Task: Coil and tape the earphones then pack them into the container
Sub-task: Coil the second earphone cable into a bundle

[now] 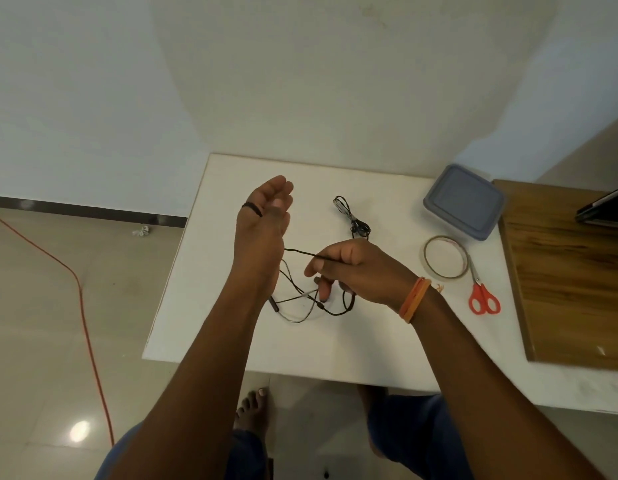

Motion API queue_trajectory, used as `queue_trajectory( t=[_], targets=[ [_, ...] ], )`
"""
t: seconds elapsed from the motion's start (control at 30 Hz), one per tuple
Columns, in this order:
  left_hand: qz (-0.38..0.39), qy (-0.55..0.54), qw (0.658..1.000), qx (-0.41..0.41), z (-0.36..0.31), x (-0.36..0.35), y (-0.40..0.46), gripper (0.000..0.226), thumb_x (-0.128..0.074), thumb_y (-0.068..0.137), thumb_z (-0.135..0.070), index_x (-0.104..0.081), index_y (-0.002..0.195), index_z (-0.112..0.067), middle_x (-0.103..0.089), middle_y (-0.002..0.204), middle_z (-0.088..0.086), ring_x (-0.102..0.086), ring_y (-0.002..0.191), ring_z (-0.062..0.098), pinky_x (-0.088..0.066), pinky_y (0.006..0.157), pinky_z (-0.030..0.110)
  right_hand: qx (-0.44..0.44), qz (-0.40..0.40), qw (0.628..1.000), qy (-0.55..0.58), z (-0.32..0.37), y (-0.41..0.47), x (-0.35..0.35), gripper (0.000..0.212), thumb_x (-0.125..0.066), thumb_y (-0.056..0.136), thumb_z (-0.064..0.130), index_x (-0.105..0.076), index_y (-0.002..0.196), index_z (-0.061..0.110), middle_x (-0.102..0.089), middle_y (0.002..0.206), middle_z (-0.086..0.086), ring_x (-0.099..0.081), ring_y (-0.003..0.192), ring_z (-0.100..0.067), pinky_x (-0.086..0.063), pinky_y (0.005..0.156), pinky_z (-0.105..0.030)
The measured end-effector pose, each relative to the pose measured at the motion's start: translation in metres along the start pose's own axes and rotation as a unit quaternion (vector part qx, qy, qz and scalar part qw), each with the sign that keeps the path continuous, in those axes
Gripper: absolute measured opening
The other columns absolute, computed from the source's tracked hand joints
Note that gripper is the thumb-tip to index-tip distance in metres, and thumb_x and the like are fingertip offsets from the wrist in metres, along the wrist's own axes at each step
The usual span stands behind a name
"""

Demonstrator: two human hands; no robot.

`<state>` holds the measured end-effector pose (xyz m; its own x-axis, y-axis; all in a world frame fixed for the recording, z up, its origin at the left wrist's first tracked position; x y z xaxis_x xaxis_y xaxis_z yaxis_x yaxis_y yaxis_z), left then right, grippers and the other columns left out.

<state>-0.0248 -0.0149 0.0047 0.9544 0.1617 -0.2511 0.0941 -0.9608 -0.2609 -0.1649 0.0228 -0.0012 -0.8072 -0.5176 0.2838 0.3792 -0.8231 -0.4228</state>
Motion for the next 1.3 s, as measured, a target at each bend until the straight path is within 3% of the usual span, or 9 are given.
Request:
queue_trajectory(
  t=[0.17,0.27,0.4,0.53,0.63,0.8,0.9,1.1,1.3],
  targets=[
    [-0.013,0.181,0.982,-0.044,-0.003,0.000,-0.002,0.028,-0.033,0.105,-0.013,-0.053,0.125,-0.014,-0.069,0.104,0.001,-0.069,0.083,0.011,-0.055,0.081,0.024,0.020,0.004,1.000,-0.019,0.007,-0.006,0.010,0.030,-0.049,0.101,0.023,-0.070,0.096,0.003,-0.061,0.055,-0.002,-0.052,0.045,-0.001,-0.037,0.050,-0.007],
    [0.079,0.391,0.915,-0.068,0.006,-0.015,-0.005,0.023,-0.037,0.105,-0.022,-0.059,0.111,-0.018,-0.063,0.076,-0.007,-0.055,0.058,0.004,-0.045,0.062,0.019,0.026,-0.029,0.999,0.002,0.006,-0.007,0.021,0.033,-0.054,0.099,0.026,-0.071,0.087,0.001,-0.054,0.046,0.004,-0.045,0.042,-0.003,-0.036,0.049,-0.008],
    [0.159,0.479,0.862,-0.042,0.021,-0.028,-0.014,0.028,-0.039,0.104,-0.033,-0.058,0.086,-0.022,-0.054,0.067,-0.012,-0.051,0.061,0.003,-0.036,0.057,0.017,0.020,-0.067,0.997,0.012,-0.002,-0.008,0.038,0.028,-0.062,0.095,0.027,-0.072,0.084,0.004,-0.063,0.054,-0.002,-0.054,0.050,-0.010,-0.045,0.054,-0.019],
    [0.153,0.413,0.898,0.007,0.020,-0.025,-0.012,0.046,-0.037,0.103,-0.045,-0.055,0.070,-0.019,-0.048,0.057,-0.009,-0.039,0.047,0.005,-0.032,0.053,0.025,0.017,-0.076,0.997,0.014,-0.008,-0.012,0.046,0.015,-0.072,0.086,0.022,-0.074,0.095,0.009,-0.068,0.064,-0.007,-0.063,0.062,-0.010,-0.051,0.067,-0.019],
    [0.168,0.298,0.937,0.076,0.022,-0.026,-0.014,0.045,-0.039,0.103,-0.045,-0.049,0.070,-0.015,-0.037,0.049,-0.013,-0.028,0.045,0.008,-0.026,0.049,0.024,0.015,-0.088,0.995,0.047,-0.009,-0.012,0.050,0.021,-0.076,0.083,0.024,-0.073,0.102,0.015,-0.049,0.054,0.002,-0.050,0.056,-0.007,-0.047,0.071,-0.018],
    [0.166,0.144,0.967,0.128,0.019,-0.034,-0.022,0.041,-0.039,0.103,-0.044,-0.039,0.072,-0.017,-0.023,0.057,-0.006,-0.017,0.050,0.013,-0.020,0.047,0.025,0.070,-0.119,0.981,0.137,-0.001,-0.009,0.049,0.014,-0.074,0.084,0.015,-0.070,0.097,0.012,-0.058,0.080,-0.031,-0.058,0.077,-0.021,-0.050,0.081,-0.030],
    [0.136,0.094,0.977,0.132,0.018,-0.037,-0.022,0.046,-0.037,0.104,-0.045,-0.039,0.069,-0.016,-0.020,0.059,-0.001,-0.014,0.054,0.017,-0.014,0.054,0.033,0.105,-0.155,0.980,0.072,0.009,-0.004,0.038,0.004,-0.066,0.089,0.005,-0.068,0.092,0.005,-0.069,0.083,-0.005,-0.064,0.078,-0.008,-0.050,0.078,-0.020],
    [0.079,0.042,0.986,0.139,0.021,-0.031,-0.019,0.046,-0.038,0.103,-0.047,-0.041,0.068,-0.017,-0.021,0.056,-0.002,-0.014,0.052,0.016,-0.016,0.050,0.029,0.163,-0.228,0.955,-0.096,0.021,-0.007,0.037,0.011,-0.072,0.083,0.009,-0.072,0.094,0.014,-0.066,0.087,0.014,-0.059,0.085,0.003,-0.039,0.076,-0.003],
    [0.054,0.084,0.988,0.120,0.026,-0.029,-0.018,0.055,-0.033,0.104,-0.049,-0.059,0.081,-0.007,-0.026,0.054,-0.004,-0.025,0.047,0.011,-0.025,0.049,0.027,0.234,-0.265,0.927,-0.123,0.032,-0.012,0.027,0.033,-0.076,0.075,0.013,-0.070,0.107,0.011,-0.066,0.099,0.003,-0.059,0.093,-0.010,-0.045,0.082,-0.014]
  ],
)
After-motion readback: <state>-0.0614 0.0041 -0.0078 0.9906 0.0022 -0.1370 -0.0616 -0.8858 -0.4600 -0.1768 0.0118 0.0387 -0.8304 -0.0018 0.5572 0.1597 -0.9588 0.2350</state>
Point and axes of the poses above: each hand's wrist, its own y-axis towards the middle knuckle, its own x-axis out of the back of the hand, z = x × y, the point moved 7 cm from there along y, towards the middle knuckle
